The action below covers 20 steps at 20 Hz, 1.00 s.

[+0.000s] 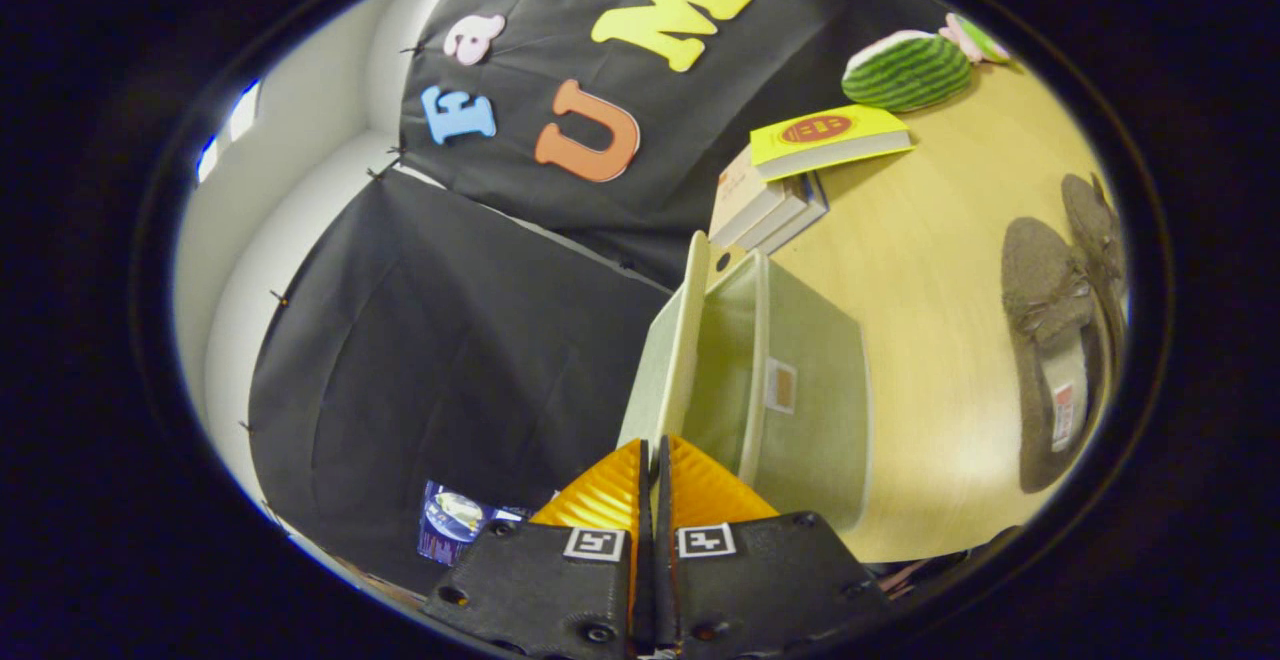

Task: Open the storage box then place both shoes into the box .Put the left shoe in first, then the right shoe, with the right side of both shoes facing outward in a uniform manner.

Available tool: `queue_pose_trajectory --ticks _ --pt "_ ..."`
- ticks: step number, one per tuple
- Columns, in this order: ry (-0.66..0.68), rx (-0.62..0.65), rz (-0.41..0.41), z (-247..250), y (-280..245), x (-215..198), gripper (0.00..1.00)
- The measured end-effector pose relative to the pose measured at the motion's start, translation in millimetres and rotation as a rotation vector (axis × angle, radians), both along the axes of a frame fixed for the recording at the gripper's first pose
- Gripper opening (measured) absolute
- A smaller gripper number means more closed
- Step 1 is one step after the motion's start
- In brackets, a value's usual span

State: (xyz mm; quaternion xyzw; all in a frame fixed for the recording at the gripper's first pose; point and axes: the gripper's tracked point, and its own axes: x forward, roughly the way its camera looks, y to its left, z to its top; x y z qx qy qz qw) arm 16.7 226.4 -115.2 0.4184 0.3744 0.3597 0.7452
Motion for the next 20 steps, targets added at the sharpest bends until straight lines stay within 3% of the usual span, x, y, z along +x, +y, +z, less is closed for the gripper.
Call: queue_pose_trajectory --ticks 4,20 --pt "-0.085 -0.020 0.036 29 26 4 0.06" --pt "-0.220 -0.034 0.227 102 155 -27 0.06"
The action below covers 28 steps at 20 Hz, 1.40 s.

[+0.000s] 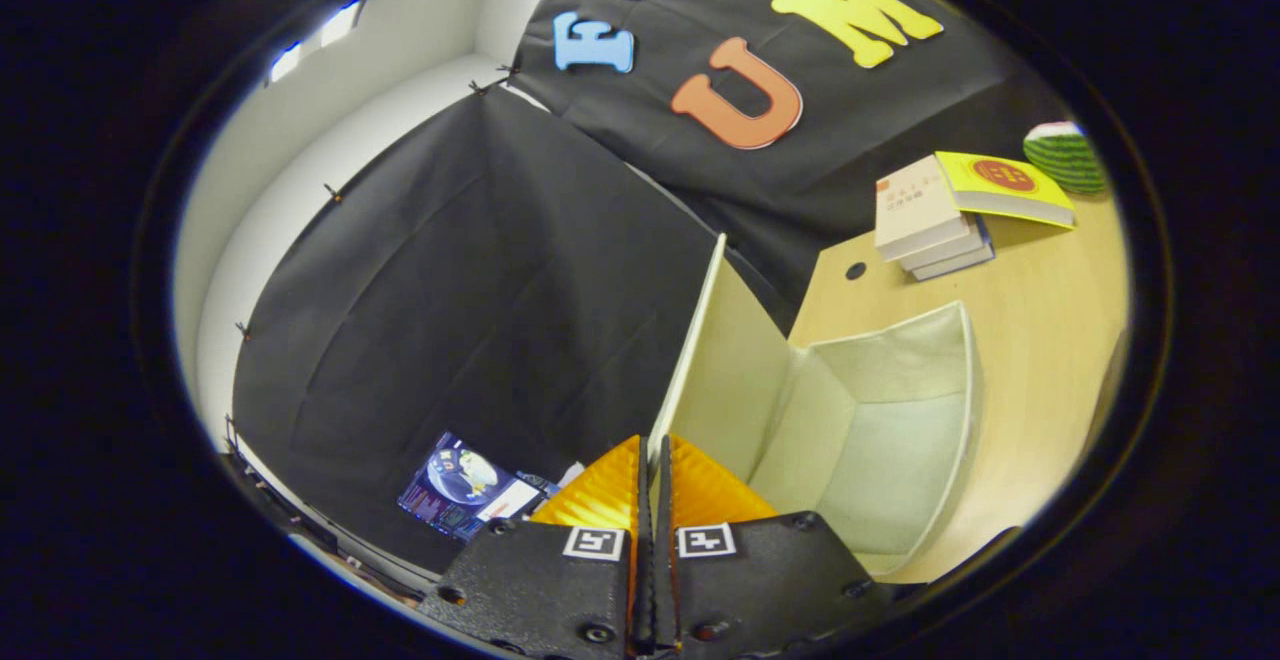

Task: Open the storage box then place both shoes into the box .Put the left shoe in first, then the right shoe, with the right side of both shoes facing outward in a uniform manner.

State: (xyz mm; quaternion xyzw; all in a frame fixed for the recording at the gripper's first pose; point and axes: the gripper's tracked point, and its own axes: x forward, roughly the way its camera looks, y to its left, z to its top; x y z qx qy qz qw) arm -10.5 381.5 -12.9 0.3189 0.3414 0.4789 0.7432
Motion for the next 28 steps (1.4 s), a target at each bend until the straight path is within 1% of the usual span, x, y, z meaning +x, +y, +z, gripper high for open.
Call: queue_pose_trajectory --ticks 3,6,8,9,10,12,13,14,17,22,24,28 --pt "-0.053 -0.045 0.052 5 32 -4 0.06" --pt "-0.059 -0.073 0.087 5 62 -8 0.07" --pt "-0.079 -0.099 0.116 3 82 -13 0.10" --pt "-0.092 -0.112 0.136 2 91 -17 0.13" --pt "-0.114 -0.124 0.166 -1 104 -26 0.15" --pt "-0.142 -0.136 0.241 -3 121 -47 0.28" --pt "-0.155 -0.140 0.255 -6 124 -52 0.43" --pt "-0.177 -0.151 0.253 -7 128 -53 0.58" --pt "-0.254 -0.189 0.201 -8 125 -45 0.99" --pt "-0.351 -0.237 0.091 -4 95 -24 1.00" --pt "-0.382 -0.283 0.044 -6 69 -12 1.00" --pt "-0.404 -0.354 -0.081 -9 2 14 1.00"
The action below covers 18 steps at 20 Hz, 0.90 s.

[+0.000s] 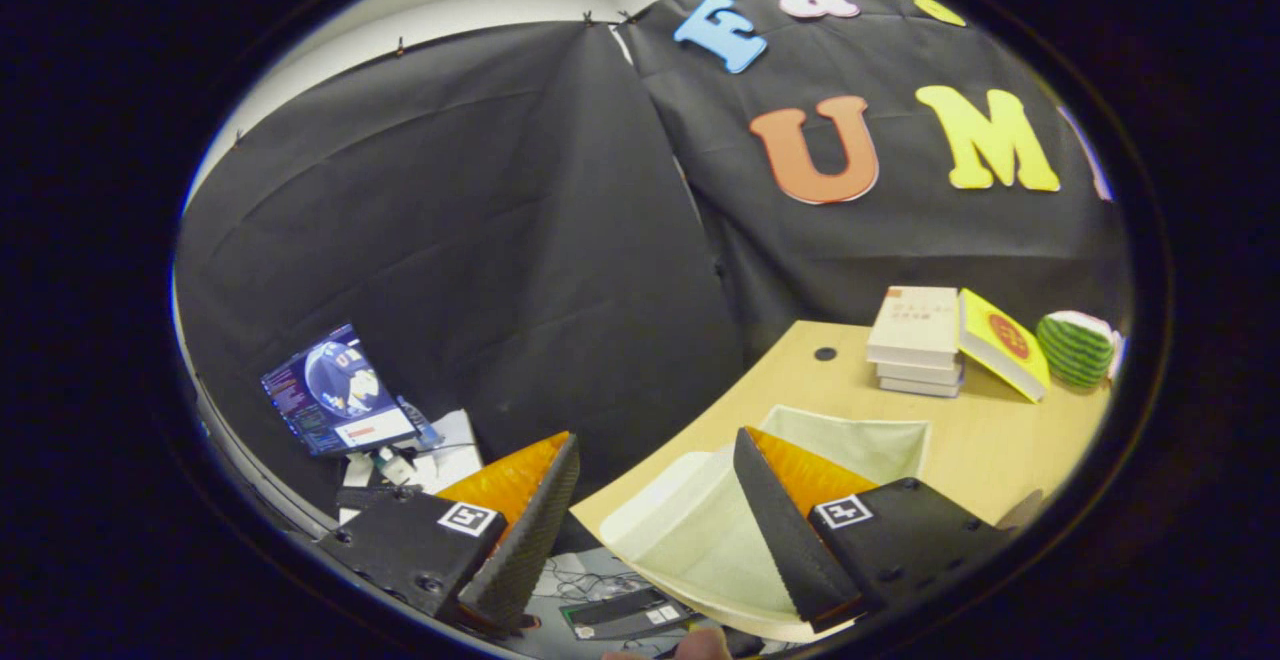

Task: Open the storage box then place both shoes into the box .Put the left shoe in first, then the right shoe, with the right side of both shoes facing outward in a uniform manner.

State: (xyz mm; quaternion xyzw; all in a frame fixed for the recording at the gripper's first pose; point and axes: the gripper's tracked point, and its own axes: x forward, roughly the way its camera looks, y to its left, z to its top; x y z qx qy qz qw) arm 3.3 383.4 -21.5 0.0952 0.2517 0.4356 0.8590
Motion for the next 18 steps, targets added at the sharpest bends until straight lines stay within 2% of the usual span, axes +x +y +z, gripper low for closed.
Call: queue_pose_trajectory --ticks 8,11,13,18 --pt "-0.118 -0.105 -0.308 0 -160 47 0.99" --pt "-0.136 -0.152 -0.399 -6 -215 53 0.99" --pt "-0.116 -0.182 -0.447 -18 -245 52 1.00" --pt "0.028 -0.238 -0.519 -60 -307 38 1.00"
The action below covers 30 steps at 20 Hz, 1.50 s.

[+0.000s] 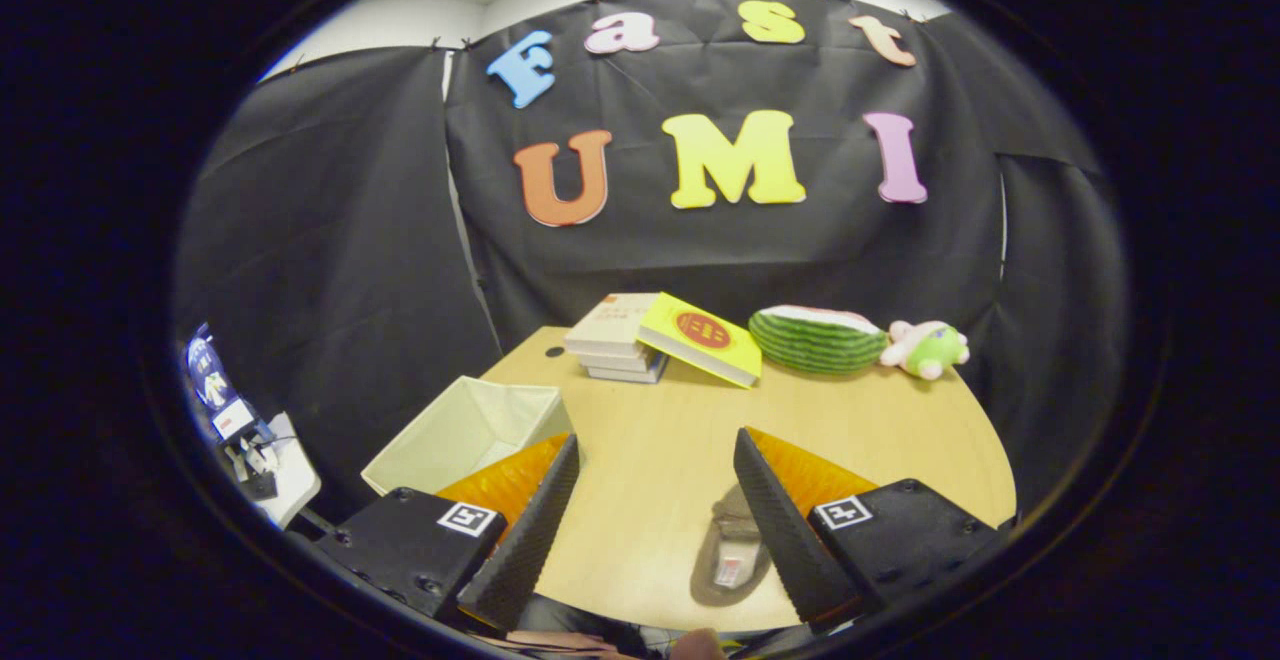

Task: Open the storage box then place both shoes into the box .Put the left shoe in first, then the right shoe, with the right side of both shoes facing outward in a uniform manner.

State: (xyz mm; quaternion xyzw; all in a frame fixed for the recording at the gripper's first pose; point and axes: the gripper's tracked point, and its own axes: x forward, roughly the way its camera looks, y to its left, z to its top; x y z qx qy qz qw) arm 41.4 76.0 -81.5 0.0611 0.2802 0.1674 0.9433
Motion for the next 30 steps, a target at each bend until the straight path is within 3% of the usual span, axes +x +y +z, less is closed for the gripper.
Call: queue_pose_trajectory --ticks 5,8,20,24,29,30 --pt "0.223 0.011 -0.038 -71 -38 -10 0.97" --pt "0.315 -0.056 -0.049 -110 -55 -10 0.94" --pt "0.673 -0.004 -0.116 -201 -60 -18 0.72" --pt "0.732 -0.012 -0.163 -219 -66 -12 0.66" --pt "0.793 0.000 -0.203 -239 -66 -2 0.34" --pt "0.806 0.000 -0.208 -242 -66 -1 0.33"
